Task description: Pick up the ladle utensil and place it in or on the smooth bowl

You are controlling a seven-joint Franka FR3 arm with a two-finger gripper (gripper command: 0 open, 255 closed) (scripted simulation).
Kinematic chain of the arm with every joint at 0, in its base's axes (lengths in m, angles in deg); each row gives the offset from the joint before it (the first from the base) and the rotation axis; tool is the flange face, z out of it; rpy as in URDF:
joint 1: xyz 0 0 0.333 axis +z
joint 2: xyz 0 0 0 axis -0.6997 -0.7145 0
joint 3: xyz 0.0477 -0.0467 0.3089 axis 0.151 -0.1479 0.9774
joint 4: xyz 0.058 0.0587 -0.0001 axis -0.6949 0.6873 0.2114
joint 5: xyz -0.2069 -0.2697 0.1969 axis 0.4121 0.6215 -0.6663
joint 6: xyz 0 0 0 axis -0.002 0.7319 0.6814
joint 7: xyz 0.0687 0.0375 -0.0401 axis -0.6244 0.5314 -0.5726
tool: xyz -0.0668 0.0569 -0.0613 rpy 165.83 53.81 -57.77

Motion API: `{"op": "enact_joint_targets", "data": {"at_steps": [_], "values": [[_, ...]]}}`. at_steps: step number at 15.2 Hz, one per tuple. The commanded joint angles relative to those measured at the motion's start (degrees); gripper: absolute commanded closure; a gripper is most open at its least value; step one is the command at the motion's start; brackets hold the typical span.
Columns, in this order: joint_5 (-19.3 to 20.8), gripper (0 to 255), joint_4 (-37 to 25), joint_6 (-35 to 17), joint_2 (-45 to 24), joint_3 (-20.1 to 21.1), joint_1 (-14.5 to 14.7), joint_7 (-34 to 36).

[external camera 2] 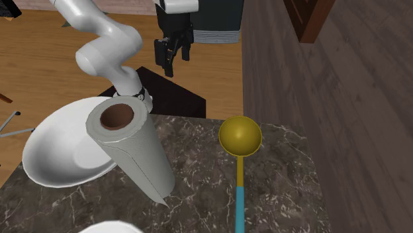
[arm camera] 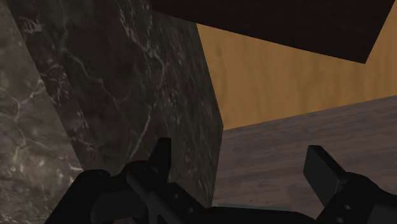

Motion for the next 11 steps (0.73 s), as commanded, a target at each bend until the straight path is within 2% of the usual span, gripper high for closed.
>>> {"op": "enact_joint_targets", "data": {"at_steps": [1, 11], "values": [[0.0, 0, 0.0, 0.0, 0.0, 0.0, 0.0, 0.0], [-5.3, 0, -19.9, -3.7, -23.5, 0.8, -7.0, 20.9]]}}
